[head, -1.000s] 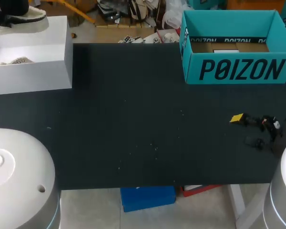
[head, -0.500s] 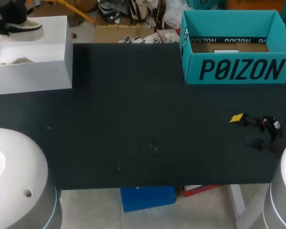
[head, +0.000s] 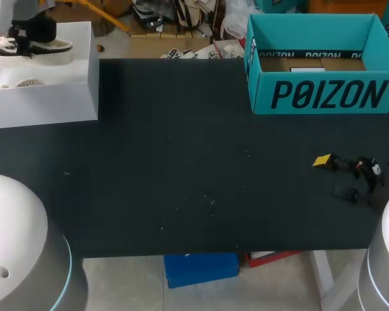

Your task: Take the shoe out of the shoebox, open the shoe tongue, remove and reinsert the insole, then place the shoe into the shoebox

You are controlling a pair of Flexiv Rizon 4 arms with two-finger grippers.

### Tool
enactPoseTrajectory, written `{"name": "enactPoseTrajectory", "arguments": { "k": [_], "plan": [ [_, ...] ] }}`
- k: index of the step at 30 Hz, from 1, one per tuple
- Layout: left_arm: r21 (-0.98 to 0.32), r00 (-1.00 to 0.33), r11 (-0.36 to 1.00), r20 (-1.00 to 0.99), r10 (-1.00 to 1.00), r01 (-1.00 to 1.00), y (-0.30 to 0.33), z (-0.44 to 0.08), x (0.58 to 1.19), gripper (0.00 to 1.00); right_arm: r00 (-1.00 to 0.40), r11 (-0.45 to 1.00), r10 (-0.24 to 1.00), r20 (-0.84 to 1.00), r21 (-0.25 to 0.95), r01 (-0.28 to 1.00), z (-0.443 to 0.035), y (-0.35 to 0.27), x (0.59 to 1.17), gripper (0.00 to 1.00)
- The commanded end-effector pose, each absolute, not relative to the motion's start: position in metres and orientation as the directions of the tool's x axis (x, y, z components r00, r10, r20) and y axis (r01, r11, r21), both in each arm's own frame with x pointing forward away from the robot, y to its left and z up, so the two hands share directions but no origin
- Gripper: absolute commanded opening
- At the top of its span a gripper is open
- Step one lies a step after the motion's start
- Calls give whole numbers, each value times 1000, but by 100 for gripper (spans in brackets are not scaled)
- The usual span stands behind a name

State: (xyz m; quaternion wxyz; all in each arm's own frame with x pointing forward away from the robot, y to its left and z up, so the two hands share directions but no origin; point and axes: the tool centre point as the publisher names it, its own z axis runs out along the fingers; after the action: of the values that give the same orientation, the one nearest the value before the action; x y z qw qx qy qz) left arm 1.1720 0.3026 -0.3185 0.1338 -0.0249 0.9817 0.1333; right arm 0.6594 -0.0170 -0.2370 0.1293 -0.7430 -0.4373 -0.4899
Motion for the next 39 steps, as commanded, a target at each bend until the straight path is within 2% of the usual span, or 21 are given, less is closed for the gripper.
{"name": "enactPoseTrajectory", "arguments": {
  "k": [1,23,39],
  "plan": [
    [265,-973,960,-229,-27,-89,294,-341,1215,0,138,-586,522,842,237,775,-236,-17,658,100],
    [211,-977,977,-212,36,-10,201,-357,1240,0,138,-586,522,842,237,775,-236,-17,658,100],
    [145,-988,989,-157,17,-6,171,-369,1200,0,138,-586,522,842,237,775,-236,-17,658,100]
  ]
}}
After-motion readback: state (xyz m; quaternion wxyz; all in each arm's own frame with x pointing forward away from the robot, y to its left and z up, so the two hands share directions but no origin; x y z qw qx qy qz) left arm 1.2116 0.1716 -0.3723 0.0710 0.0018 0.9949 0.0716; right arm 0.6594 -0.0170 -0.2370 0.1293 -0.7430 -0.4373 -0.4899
